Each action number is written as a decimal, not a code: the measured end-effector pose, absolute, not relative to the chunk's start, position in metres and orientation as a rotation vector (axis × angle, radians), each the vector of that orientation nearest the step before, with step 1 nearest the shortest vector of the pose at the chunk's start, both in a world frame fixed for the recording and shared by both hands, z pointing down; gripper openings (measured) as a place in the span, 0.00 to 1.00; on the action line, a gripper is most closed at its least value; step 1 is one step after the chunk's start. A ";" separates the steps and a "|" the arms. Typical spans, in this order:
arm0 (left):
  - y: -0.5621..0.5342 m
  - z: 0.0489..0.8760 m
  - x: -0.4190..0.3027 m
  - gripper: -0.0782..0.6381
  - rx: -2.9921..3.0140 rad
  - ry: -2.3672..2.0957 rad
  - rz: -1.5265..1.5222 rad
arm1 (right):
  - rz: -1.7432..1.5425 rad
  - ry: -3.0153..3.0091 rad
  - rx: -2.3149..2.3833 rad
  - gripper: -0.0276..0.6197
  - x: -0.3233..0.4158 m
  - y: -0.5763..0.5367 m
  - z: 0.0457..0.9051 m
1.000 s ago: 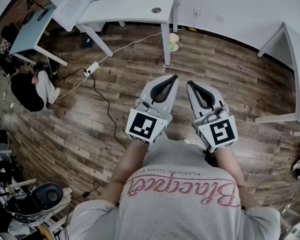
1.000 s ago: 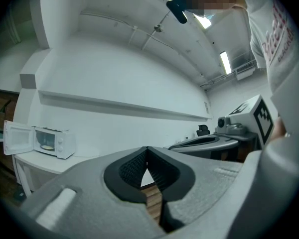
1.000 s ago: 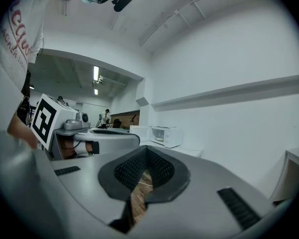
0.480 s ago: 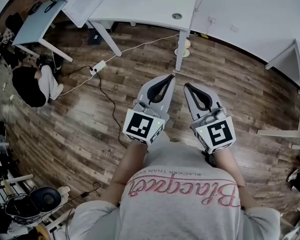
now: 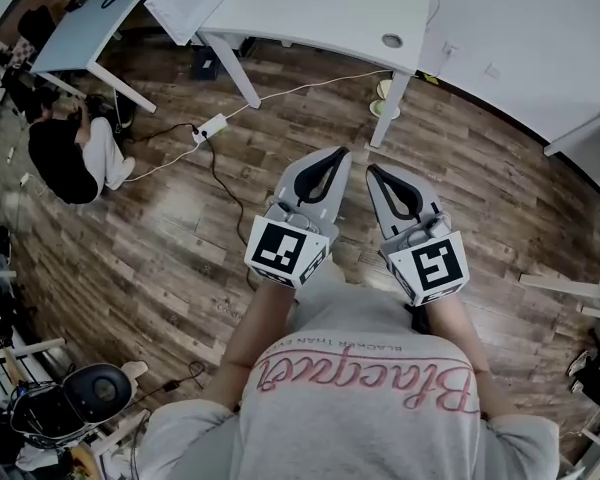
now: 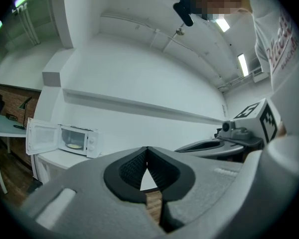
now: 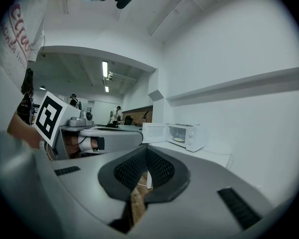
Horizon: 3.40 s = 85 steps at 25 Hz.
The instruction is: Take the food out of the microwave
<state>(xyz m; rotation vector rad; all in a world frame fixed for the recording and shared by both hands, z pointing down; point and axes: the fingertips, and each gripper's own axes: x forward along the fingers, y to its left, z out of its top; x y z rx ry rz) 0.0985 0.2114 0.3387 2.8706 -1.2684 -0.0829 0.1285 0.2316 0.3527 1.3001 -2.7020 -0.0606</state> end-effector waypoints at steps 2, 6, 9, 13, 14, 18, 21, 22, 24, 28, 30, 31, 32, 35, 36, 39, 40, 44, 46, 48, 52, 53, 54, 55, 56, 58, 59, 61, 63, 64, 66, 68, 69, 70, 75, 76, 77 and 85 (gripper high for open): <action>0.202 0.339 0.084 0.12 2.862 -1.280 -0.079 | -0.055 -2.708 1.282 0.06 0.113 0.221 0.353; 0.185 0.339 0.052 0.12 2.842 -1.313 -0.080 | -0.051 -2.721 1.242 0.06 0.082 0.205 0.355; 0.176 0.341 0.030 0.12 2.827 -1.335 -0.081 | -0.033 -2.732 1.219 0.06 0.062 0.195 0.357; 0.164 0.343 0.006 0.12 2.810 -1.360 -0.081 | -0.016 -2.738 1.202 0.06 0.040 0.182 0.359; 0.162 0.343 0.000 0.12 2.806 -1.366 -0.082 | -0.021 -2.738 1.192 0.06 0.034 0.179 0.359; 0.152 0.341 -0.022 0.12 2.787 -1.395 -0.102 | -0.037 -2.745 1.162 0.06 0.012 0.171 0.356; 0.150 0.340 -0.033 0.12 2.778 -1.436 -0.110 | -0.037 -2.739 1.129 0.06 0.001 0.173 0.359; 0.152 0.340 -0.036 0.12 2.785 -1.453 -0.098 | -0.035 -2.738 1.122 0.06 -0.001 0.175 0.360; 0.159 0.340 -0.038 0.12 2.801 -1.484 -0.071 | -0.035 -2.737 1.115 0.06 -0.003 0.181 0.362; 0.152 0.341 -0.046 0.12 2.776 -1.518 -0.090 | -0.044 -2.744 1.076 0.06 -0.009 0.173 0.362; 0.143 0.340 -0.053 0.12 2.762 -1.538 -0.105 | -0.049 -2.746 1.057 0.06 -0.015 0.164 0.363; 0.140 0.340 -0.055 0.12 2.757 -1.548 -0.108 | -0.055 -2.748 1.049 0.06 -0.017 0.161 0.363; 0.139 0.340 -0.057 0.12 2.754 -1.556 -0.109 | -0.064 -2.753 1.038 0.06 -0.019 0.159 0.363; 0.134 0.340 -0.059 0.12 2.753 -1.577 -0.113 | -0.085 -2.766 1.018 0.06 -0.023 0.153 0.362; 0.132 0.340 -0.059 0.12 2.754 -1.583 -0.113 | -0.087 -2.771 1.016 0.06 -0.023 0.151 0.363; 0.121 0.340 -0.058 0.12 2.754 -1.593 -0.109 | -0.086 -2.783 1.009 0.06 -0.023 0.140 0.363; 0.115 0.339 -0.057 0.12 2.756 -1.593 -0.105 | -0.085 -2.785 1.009 0.06 -0.023 0.134 0.364; 0.092 0.336 -0.056 0.12 2.773 -1.579 -0.080 | -0.069 -2.793 1.016 0.06 -0.025 0.109 0.362; 0.079 0.336 -0.057 0.12 2.774 -1.571 -0.072 | -0.067 -2.800 1.013 0.06 -0.028 0.096 0.361; 0.066 0.337 -0.059 0.12 2.769 -1.567 -0.069 | -0.064 -2.804 1.014 0.06 -0.030 0.083 0.361; 0.039 0.338 -0.061 0.12 2.769 -1.558 -0.053 | -0.051 -2.800 1.023 0.06 -0.031 0.055 0.361; 0.032 0.339 -0.062 0.12 2.768 -1.558 -0.049 | -0.053 -2.803 1.021 0.06 -0.032 0.047 0.361; 0.025 0.339 -0.064 0.12 2.766 -1.560 -0.046 | -0.057 -2.807 1.018 0.06 -0.034 0.039 0.359; 0.018 0.339 -0.066 0.12 2.763 -1.562 -0.044 | -0.061 -2.810 1.014 0.06 -0.036 0.031 0.358; 0.010 0.339 -0.067 0.12 2.761 -1.563 -0.043 | -0.065 -2.812 1.011 0.06 -0.038 0.023 0.357; -0.006 0.337 -0.070 0.12 2.759 -1.562 -0.040 | -0.066 -2.811 1.014 0.06 -0.041 0.006 0.355; -0.014 0.337 -0.071 0.12 2.759 -1.562 -0.038 | -0.067 -2.810 1.015 0.06 -0.042 -0.003 0.354; -0.031 0.335 -0.073 0.12 2.761 -1.560 -0.038 | -0.072 -2.809 1.014 0.06 -0.045 -0.020 0.352; -0.047 0.332 -0.074 0.12 2.766 -1.557 -0.037 | -0.078 -2.809 1.015 0.06 -0.047 -0.037 0.349; -0.055 0.331 -0.074 0.12 2.770 -1.556 -0.035 | -0.081 -2.810 1.017 0.06 -0.047 -0.045 0.347; -0.071 0.328 -0.075 0.12 2.773 -1.559 -0.034 | -0.088 -2.815 1.018 0.06 -0.048 -0.063 0.344; -0.089 0.326 -0.074 0.12 2.774 -1.562 -0.039 | -0.095 -2.819 1.023 0.06 -0.047 -0.081 0.340; -0.097 0.324 -0.074 0.12 2.775 -1.564 -0.041 | -0.097 -2.821 1.028 0.06 -0.047 -0.090 0.339; -0.106 0.324 -0.073 0.12 2.775 -1.566 -0.042 | -0.098 -2.823 1.033 0.06 -0.045 -0.099 0.337; -0.144 0.319 -0.066 0.12 2.780 -1.567 -0.052 | -0.109 -2.828 1.047 0.06 -0.037 -0.138 0.332; -0.152 0.319 -0.065 0.12 2.782 -1.566 -0.054 | -0.107 -2.828 1.050 0.06 -0.035 -0.147 0.332; -0.159 0.318 -0.064 0.12 2.783 -1.567 -0.057 | -0.104 -2.829 1.052 0.06 -0.034 -0.155 0.332; -0.202 0.320 -0.056 0.12 2.769 -1.568 -0.078 | -0.108 -2.832 1.076 0.06 -0.022 -0.199 0.328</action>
